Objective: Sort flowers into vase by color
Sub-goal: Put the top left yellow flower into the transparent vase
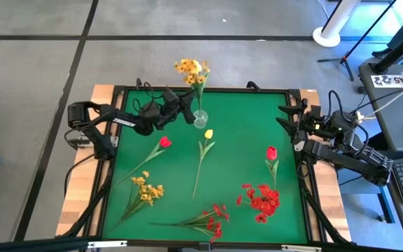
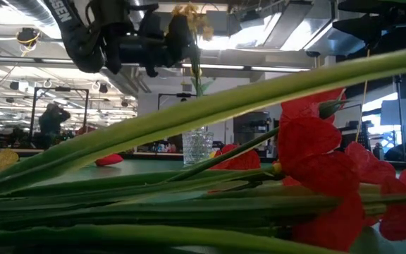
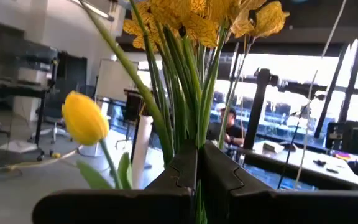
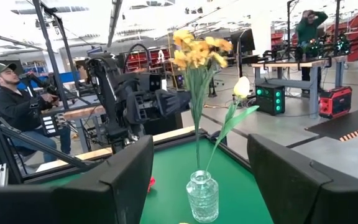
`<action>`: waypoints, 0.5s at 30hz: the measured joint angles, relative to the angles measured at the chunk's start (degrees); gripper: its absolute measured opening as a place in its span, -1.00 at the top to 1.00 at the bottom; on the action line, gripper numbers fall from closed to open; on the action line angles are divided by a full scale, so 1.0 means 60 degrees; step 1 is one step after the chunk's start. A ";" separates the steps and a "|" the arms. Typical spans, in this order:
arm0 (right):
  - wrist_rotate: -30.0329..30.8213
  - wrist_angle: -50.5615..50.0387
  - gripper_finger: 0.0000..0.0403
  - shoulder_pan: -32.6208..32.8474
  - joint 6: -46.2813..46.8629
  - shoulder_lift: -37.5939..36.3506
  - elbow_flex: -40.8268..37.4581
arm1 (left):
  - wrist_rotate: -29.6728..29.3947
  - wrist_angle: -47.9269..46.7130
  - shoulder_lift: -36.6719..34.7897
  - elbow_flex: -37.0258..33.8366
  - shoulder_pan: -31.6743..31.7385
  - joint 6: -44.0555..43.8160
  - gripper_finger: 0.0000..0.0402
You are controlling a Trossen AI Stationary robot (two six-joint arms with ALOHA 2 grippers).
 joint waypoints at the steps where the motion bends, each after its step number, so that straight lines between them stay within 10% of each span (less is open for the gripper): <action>1: 0.0032 0.0003 -0.28 0.0001 -0.0003 0.0001 0.0000 | 0.0107 -0.0023 0.0023 0.0000 0.0060 -0.0017 1.00; 15: 0.0274 -0.0350 -0.28 0.0002 -0.0176 0.0004 0.0000 | 0.0327 -0.0197 0.0952 0.0099 0.0146 -0.0320 1.00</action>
